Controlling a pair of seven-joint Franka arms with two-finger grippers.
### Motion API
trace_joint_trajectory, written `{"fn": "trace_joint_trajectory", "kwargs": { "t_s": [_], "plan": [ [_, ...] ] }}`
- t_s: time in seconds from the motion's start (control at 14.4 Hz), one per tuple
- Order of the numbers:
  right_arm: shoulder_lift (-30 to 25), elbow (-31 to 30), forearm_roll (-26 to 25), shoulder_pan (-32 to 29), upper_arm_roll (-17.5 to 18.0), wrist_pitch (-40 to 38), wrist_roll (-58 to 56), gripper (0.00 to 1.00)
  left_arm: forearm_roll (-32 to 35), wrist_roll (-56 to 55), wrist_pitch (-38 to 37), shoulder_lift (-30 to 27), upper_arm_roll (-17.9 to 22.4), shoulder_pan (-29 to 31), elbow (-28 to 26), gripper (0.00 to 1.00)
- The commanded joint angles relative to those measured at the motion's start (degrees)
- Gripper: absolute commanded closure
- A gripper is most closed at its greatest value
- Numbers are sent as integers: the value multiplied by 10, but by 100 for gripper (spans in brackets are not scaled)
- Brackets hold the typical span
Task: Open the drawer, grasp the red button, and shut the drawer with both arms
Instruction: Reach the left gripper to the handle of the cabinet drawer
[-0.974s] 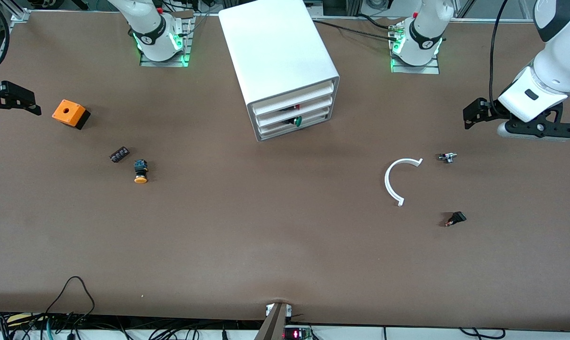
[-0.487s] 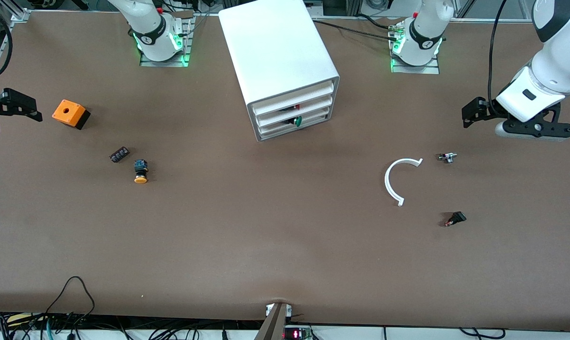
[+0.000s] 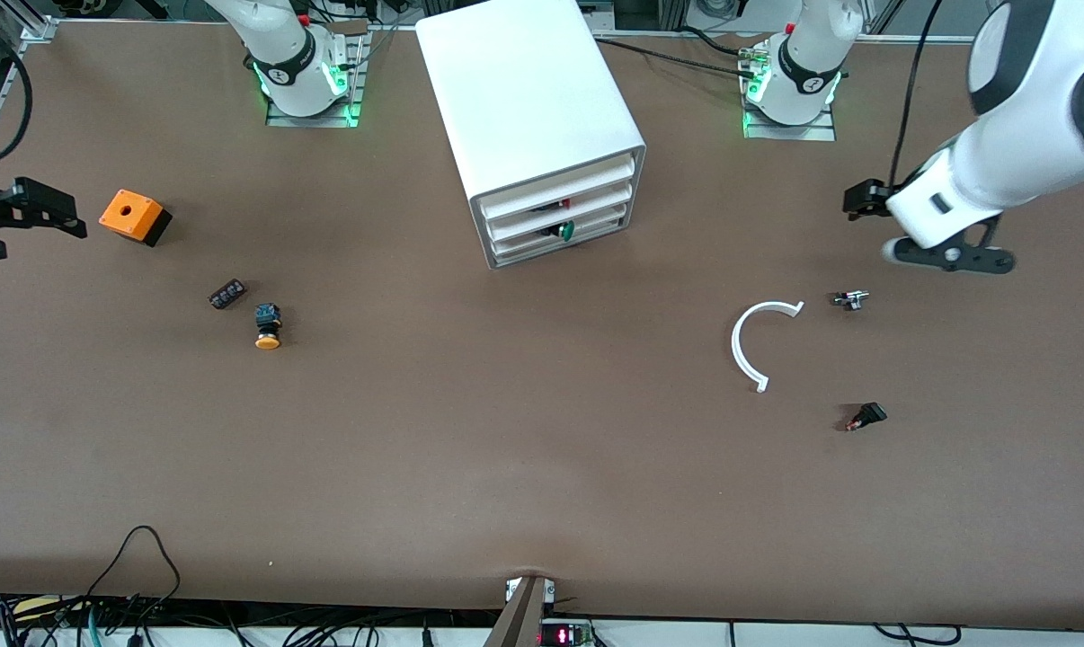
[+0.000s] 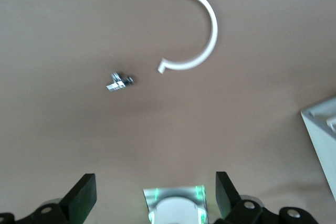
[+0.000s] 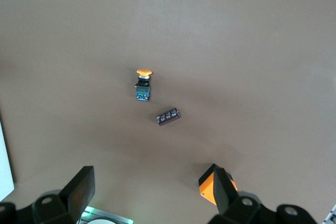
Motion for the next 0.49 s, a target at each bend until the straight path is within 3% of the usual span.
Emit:
{"fn": "trace_joint_trajectory", "kwargs": {
  "t_s": [0.0, 0.42],
  "plan": [
    [10, 0, -7, 0, 6, -1, 0, 0, -63, 14, -31, 38, -7, -2, 34, 0],
    [16, 0, -4, 11, 7, 6, -6, 0, -320, 152, 18, 118, -9, -4, 32, 0]
  ]
}}
